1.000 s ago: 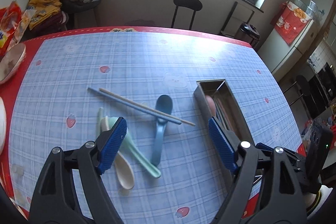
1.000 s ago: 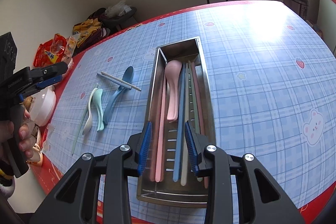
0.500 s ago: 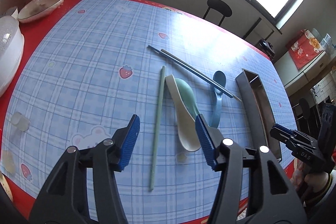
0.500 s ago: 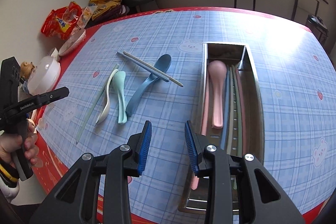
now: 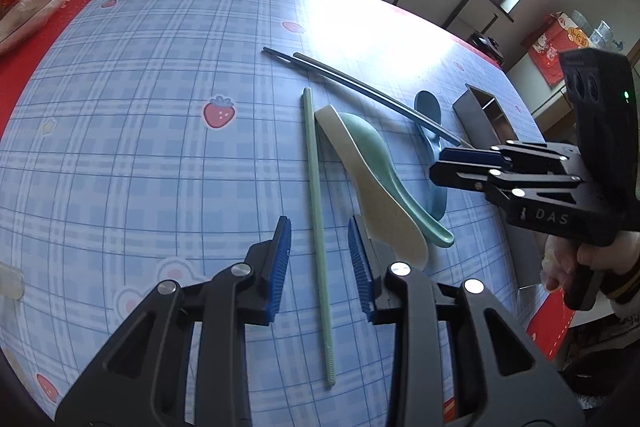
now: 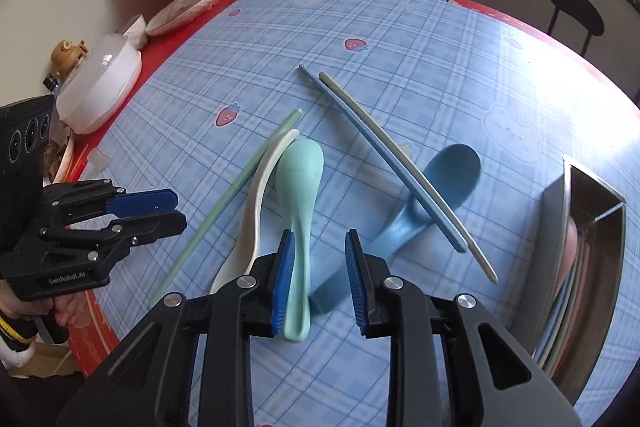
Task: Organize utensils
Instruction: 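Grasp the mint spoon by its handle with the right tool, then grasp the green chopstick with the left tool while the right tool holds the mint spoon, then carry the green chopstick and mint spoon over the metal tray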
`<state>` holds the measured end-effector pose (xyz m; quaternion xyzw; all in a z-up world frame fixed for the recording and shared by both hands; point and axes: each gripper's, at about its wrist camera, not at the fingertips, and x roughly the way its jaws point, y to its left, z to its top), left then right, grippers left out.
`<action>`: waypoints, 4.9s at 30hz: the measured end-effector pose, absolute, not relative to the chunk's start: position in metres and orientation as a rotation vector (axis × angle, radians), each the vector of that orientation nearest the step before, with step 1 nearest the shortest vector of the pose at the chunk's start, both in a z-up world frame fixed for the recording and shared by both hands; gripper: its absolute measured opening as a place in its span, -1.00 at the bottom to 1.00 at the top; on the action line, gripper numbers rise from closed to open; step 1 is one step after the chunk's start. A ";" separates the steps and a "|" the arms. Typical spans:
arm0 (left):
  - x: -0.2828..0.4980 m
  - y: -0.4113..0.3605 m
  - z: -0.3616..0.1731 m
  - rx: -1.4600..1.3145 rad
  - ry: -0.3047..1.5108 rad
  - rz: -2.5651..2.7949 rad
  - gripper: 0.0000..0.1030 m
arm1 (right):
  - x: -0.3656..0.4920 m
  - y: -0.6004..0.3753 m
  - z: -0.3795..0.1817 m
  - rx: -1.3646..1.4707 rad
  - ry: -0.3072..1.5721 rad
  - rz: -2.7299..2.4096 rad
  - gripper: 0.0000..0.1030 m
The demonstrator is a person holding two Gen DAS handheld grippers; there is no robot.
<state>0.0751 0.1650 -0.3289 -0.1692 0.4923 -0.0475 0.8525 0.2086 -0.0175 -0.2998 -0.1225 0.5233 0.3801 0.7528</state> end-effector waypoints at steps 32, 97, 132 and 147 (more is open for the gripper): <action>0.084 0.161 -0.353 -0.400 1.031 -0.106 -0.61 | 0.206 0.011 -0.327 -0.231 1.220 0.853 -0.69; 0.058 0.197 -0.332 -0.553 1.013 0.037 -0.81 | 0.148 -0.054 -0.297 -0.087 1.207 0.803 -0.87; 0.132 -0.037 -0.271 -0.552 1.064 -0.188 -0.81 | 0.162 -0.261 -0.268 0.072 1.010 0.644 -0.87; 0.181 -0.083 -0.309 -0.617 1.128 -0.113 -0.80 | 0.183 -0.249 -0.294 -0.013 1.069 0.695 -0.87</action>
